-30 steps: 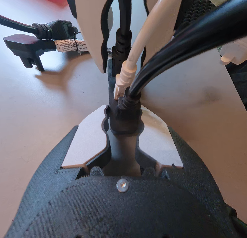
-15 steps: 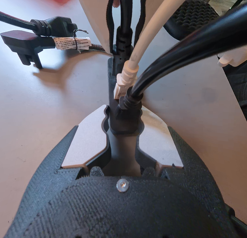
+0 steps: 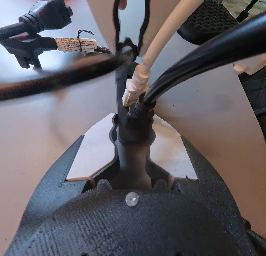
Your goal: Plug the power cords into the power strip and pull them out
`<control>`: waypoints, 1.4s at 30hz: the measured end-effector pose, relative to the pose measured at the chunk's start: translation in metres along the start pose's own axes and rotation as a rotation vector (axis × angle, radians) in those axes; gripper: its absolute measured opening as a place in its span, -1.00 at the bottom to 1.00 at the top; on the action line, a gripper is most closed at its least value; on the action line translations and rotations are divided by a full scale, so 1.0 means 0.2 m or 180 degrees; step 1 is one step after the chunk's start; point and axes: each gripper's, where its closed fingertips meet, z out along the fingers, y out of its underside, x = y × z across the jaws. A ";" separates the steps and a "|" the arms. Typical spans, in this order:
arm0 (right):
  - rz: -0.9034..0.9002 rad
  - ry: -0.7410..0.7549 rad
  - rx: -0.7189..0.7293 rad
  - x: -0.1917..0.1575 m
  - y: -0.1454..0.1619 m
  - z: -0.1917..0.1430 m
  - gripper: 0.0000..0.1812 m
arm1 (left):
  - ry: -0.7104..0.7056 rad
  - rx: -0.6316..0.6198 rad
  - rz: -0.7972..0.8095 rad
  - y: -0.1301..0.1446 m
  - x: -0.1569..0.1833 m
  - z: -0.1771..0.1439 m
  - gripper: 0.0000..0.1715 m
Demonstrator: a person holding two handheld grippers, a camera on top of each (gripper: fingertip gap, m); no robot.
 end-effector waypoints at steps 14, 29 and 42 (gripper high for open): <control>0.0455 0.0080 0.1366 -0.01 0.02 0.03 -0.81 | 0.0314 0.0280 -0.0145 -0.01 -0.01 -0.10 -0.40; 0.0377 0.0408 0.2408 0.05 -0.02 -0.14 -0.81 | 0.0623 0.1580 -0.0597 -0.57 -0.06 -0.34 -0.56; 0.0424 0.0719 0.2075 -0.01 0.12 -0.14 -0.79 | -0.0394 0.0564 0.0827 -0.81 0.08 0.03 -0.87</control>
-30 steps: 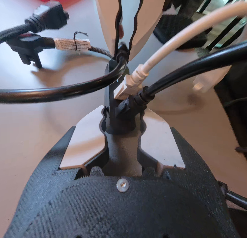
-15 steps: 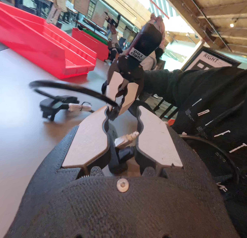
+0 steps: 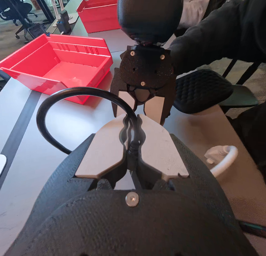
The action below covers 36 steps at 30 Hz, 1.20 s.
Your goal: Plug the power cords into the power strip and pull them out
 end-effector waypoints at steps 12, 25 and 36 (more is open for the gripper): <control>0.0298 0.0251 -0.0267 0.05 0.11 0.01 -0.54 | -0.0336 -0.0200 0.0008 0.06 -0.03 0.15 -0.89; 0.0335 0.0366 -0.0143 0.14 0.13 0.03 -0.43 | -0.0357 0.0081 -0.0177 0.00 -0.04 0.10 -0.89; 0.0155 0.0140 0.0051 0.08 0.04 0.05 -0.82 | -0.0444 0.0020 -0.0002 -0.01 -0.03 0.09 -0.88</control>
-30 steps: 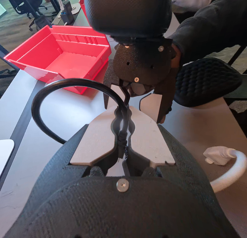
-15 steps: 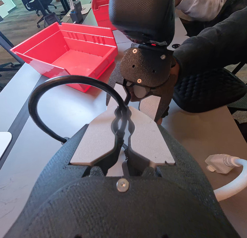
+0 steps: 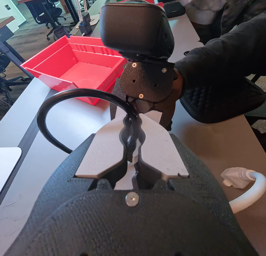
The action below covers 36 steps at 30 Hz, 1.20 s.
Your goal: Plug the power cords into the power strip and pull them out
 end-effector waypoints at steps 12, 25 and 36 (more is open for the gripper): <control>0.0079 0.0013 0.0047 0.01 0.00 0.00 -0.57 | -0.0074 0.0073 -0.0110 0.00 -0.07 -0.05 -0.88; 0.0048 0.0226 -0.0336 0.07 0.07 0.04 -0.69 | -0.0218 0.0007 -0.0050 0.00 -0.08 -0.05 -0.88; 0.0177 -0.0042 0.0486 0.03 -0.10 -0.02 -0.71 | -0.0003 0.0280 -0.0246 -0.04 -0.09 -0.20 -0.57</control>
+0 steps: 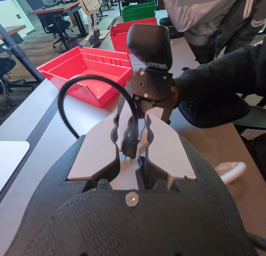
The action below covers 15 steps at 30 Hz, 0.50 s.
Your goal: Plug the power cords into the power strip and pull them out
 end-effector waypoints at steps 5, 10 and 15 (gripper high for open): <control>0.0151 -0.0050 0.0422 0.01 -0.08 -0.13 -0.71 | 0.0097 -0.0223 -0.0160 0.22 -0.02 -0.26 -0.52; 0.0134 0.0061 0.0530 0.05 -0.14 -0.23 -0.71 | -0.0077 -0.0688 -0.0284 0.58 -0.01 -0.48 -0.53; -0.0020 0.0338 0.0657 0.11 -0.26 -0.38 -0.72 | -0.0129 -0.1039 -0.0116 0.76 0.11 -0.53 -0.45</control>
